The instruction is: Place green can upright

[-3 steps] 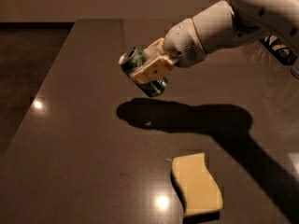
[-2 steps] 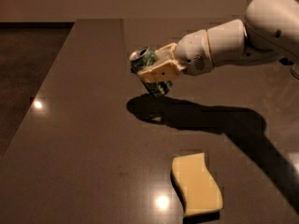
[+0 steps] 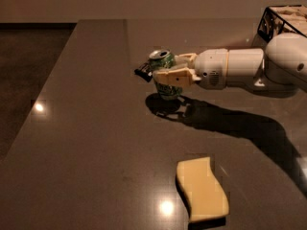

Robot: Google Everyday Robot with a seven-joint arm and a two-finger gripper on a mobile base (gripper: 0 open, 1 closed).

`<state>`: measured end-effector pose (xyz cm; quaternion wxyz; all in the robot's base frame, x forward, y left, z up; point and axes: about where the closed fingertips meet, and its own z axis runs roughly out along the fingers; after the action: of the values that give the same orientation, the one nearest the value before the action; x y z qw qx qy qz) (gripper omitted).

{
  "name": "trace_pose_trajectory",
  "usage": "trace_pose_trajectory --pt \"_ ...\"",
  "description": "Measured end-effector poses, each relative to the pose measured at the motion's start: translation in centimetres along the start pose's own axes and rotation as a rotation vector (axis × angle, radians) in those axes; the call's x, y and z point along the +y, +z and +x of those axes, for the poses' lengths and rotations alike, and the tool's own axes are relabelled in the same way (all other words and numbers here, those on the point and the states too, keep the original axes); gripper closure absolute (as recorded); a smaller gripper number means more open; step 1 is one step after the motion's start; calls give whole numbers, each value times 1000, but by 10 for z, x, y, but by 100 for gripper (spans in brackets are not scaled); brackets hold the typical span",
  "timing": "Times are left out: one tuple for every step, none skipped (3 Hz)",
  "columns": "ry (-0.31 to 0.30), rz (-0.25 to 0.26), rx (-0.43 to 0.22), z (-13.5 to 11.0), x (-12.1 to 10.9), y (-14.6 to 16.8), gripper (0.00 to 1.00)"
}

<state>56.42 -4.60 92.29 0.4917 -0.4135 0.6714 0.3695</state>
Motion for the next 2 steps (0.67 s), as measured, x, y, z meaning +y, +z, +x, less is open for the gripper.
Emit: trace_pose_trajectory --pt "47 60 -82 16 -13 -10 74" --pt "53 97 -136 24 -18 -16 51"
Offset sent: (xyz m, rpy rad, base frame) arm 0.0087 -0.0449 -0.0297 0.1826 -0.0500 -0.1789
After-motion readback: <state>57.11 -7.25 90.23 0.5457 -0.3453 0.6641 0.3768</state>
